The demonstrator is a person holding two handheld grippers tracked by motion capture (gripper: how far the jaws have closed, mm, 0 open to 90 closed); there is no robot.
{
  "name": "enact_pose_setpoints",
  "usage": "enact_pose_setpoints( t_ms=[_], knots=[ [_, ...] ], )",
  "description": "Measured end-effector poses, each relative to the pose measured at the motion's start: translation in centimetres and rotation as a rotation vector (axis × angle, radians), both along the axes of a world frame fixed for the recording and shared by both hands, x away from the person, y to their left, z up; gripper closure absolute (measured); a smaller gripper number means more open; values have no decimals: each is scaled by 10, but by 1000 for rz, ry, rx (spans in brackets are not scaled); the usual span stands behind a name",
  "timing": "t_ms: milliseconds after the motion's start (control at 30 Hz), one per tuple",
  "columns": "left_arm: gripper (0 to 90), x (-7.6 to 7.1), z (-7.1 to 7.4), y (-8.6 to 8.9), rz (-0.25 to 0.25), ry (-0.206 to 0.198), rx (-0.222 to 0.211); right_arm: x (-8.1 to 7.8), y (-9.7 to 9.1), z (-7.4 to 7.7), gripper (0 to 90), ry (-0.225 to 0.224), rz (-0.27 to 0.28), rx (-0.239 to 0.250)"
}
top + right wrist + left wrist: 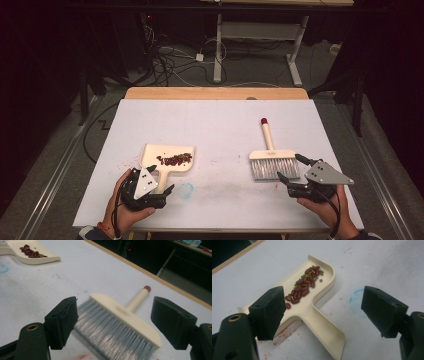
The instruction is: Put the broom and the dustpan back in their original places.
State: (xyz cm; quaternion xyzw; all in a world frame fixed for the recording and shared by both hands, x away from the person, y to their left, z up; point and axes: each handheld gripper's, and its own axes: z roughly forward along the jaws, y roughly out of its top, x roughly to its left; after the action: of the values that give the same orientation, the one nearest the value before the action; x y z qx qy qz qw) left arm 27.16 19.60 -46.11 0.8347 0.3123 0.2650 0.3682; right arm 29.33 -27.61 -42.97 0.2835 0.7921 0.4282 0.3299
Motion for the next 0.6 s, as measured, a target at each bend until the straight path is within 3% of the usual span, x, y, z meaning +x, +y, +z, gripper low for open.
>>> enact_pose_setpoints(
  t_ms=[333, 600],
  knots=[
    [194, 3, -1, 0, 5, 3, -3, -10, -9, -24, 223, 54, -7, 4],
    [194, 2, 0, 2, 13, -4, -1, -18, -7, -44, 226, 84, -3, -55]
  ],
)
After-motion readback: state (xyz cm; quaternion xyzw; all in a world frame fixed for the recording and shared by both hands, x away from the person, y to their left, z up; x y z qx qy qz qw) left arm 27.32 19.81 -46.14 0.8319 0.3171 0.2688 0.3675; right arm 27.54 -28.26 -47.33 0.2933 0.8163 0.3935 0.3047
